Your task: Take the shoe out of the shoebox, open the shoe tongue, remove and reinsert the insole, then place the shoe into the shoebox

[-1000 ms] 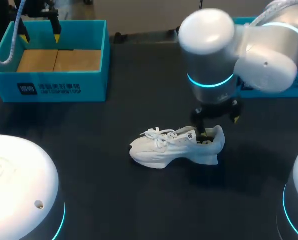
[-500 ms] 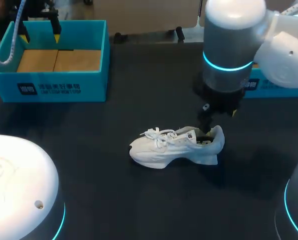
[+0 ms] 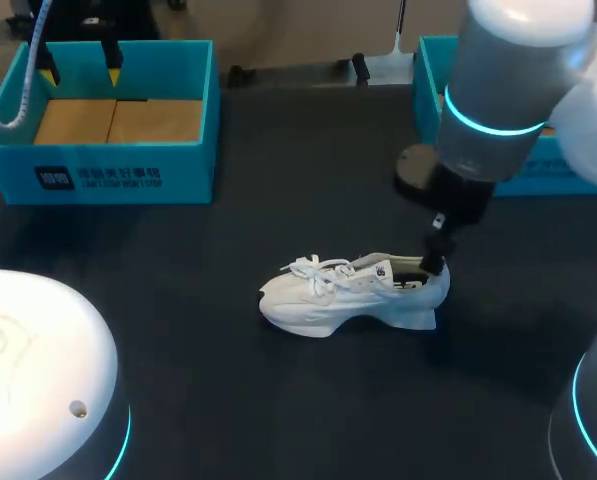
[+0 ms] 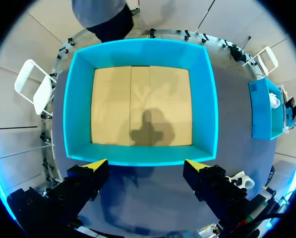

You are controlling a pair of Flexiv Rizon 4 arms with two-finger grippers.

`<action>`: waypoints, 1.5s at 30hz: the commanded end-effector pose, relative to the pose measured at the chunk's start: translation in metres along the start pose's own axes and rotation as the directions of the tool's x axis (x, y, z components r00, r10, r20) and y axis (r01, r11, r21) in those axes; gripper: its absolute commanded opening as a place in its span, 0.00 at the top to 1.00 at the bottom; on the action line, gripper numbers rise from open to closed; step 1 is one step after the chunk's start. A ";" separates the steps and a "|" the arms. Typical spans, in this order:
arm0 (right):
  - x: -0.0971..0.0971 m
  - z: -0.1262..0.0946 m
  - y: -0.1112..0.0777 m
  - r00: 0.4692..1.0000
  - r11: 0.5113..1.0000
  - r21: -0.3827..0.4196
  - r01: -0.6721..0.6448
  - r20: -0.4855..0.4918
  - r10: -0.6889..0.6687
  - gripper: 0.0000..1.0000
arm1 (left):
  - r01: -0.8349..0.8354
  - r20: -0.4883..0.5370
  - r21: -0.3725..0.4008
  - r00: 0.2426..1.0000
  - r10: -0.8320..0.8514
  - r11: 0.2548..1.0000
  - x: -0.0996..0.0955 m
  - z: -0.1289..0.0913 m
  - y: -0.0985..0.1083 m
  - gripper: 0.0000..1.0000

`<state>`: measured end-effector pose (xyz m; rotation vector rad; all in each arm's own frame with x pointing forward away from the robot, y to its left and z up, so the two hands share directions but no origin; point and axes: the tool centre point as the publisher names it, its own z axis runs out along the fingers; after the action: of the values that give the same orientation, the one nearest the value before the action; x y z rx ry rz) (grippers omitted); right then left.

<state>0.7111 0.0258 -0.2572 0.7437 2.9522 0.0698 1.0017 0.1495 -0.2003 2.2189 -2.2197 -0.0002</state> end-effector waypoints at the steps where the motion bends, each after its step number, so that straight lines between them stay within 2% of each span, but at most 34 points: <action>1: -0.002 -0.003 -0.010 0.962 0.958 -0.089 0.271 -0.003 -0.272 0.00 | 0.000 0.001 0.001 1.000 0.000 1.000 0.000 0.000 0.001 0.00; 2: -0.002 -0.003 -0.011 0.960 0.957 -0.082 0.279 -0.004 -0.280 0.00 | 0.000 0.001 0.001 1.000 0.000 1.000 0.000 0.000 0.001 0.00; 3: -0.004 -0.002 -0.013 0.962 0.961 -0.032 0.275 0.016 -0.274 0.00 | 0.000 0.001 0.001 1.000 0.000 1.000 0.000 0.000 0.001 0.00; 20: -0.004 -0.002 -0.013 0.962 0.961 -0.032 0.275 0.016 -0.274 0.00 | 0.000 0.001 0.001 1.000 0.000 1.000 0.000 0.000 0.001 0.00; 22: -0.005 -0.006 -0.020 0.958 0.948 -0.141 0.287 0.017 -0.287 0.00 | 0.000 0.001 0.001 1.000 0.000 1.000 0.000 0.000 0.001 0.00; 29: -0.004 -0.004 -0.031 0.926 0.884 -0.307 0.354 -0.021 -0.378 0.00 | 0.000 0.001 0.001 1.000 0.000 1.000 0.000 0.000 0.001 0.00; 31: -0.003 -0.002 -0.033 0.908 0.867 -0.317 0.385 -0.035 -0.417 0.00 | 0.000 0.001 0.001 1.000 0.000 1.000 0.000 0.000 0.001 0.00; 34: -0.005 0.001 -0.036 0.911 0.851 -0.368 0.376 -0.025 -0.413 0.00 | 0.000 0.001 0.001 1.000 0.000 1.000 0.000 0.000 0.001 0.00; 38: -0.015 0.008 -0.042 0.921 0.833 -0.435 0.342 -0.021 -0.389 0.00 | 0.000 0.001 0.001 1.000 0.000 1.000 0.000 0.000 0.001 0.00; 40: -0.020 0.011 -0.044 0.922 0.832 -0.439 0.339 -0.021 -0.387 0.00 | 0.000 0.001 0.001 1.000 0.000 1.000 0.000 0.000 0.001 0.00; 45: -0.034 0.018 -0.050 0.913 0.780 -0.534 0.326 -0.038 -0.407 0.00 | 0.000 0.001 0.001 1.000 0.000 1.000 0.000 0.000 0.001 0.00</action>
<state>0.7170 -0.0236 -0.2695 0.1107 2.9972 0.5891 1.0016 0.1495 -0.2003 2.2188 -2.2198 -0.0002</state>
